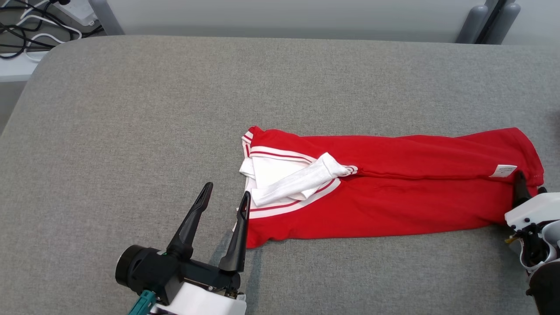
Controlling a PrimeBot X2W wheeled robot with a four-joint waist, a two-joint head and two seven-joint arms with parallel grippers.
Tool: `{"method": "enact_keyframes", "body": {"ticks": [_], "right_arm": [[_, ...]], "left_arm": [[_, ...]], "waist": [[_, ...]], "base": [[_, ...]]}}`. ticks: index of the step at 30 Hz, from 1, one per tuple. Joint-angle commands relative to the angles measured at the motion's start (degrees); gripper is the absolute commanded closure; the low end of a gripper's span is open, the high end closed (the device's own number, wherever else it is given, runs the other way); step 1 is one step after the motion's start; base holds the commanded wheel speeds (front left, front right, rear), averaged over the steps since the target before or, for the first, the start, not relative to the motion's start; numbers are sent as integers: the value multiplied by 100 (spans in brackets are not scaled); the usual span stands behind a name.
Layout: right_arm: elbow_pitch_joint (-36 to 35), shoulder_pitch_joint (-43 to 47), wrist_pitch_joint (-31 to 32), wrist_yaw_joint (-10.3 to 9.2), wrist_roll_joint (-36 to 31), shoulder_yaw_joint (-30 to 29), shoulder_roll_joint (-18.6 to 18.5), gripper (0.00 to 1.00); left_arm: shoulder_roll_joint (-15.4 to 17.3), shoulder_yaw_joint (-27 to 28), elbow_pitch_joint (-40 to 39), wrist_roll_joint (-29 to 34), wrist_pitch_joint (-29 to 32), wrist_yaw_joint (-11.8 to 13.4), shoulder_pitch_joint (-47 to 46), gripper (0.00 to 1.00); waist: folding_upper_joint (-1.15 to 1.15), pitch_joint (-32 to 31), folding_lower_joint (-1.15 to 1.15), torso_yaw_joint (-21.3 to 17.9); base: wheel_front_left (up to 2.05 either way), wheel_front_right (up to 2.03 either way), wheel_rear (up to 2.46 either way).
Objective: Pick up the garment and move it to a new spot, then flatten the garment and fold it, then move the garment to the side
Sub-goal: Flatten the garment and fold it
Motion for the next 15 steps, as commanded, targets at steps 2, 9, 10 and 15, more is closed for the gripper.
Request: {"method": "enact_keyframes", "body": {"ticks": [2, 9, 10, 15], "right_arm": [[93, -102, 81, 0, 27, 171, -47, 0], [350, -133, 384, 0, 111, 290, 59, 75], [333, -127, 375, 0, 138, 302, 66, 100], [209, -62, 435, 0, 259, 432, 65, 100]], "left_arm": [[-3, 158, -129, 38, -58, -48, -246, 0], [-3, 148, -101, -10, -58, -50, -279, 0], [-3, 154, -105, -28, -58, -48, -286, 0], [-3, 189, -111, -92, -58, -45, -299, 0]], "waist": [[0, 30, 0, 4], [0, 12, 0, -1], [0, 6, 0, 1], [0, -30, 0, 6]], "base": [[0, 0, 0], [0, 0, 0], [0, 0, 0], [0, 0, 0]]}}
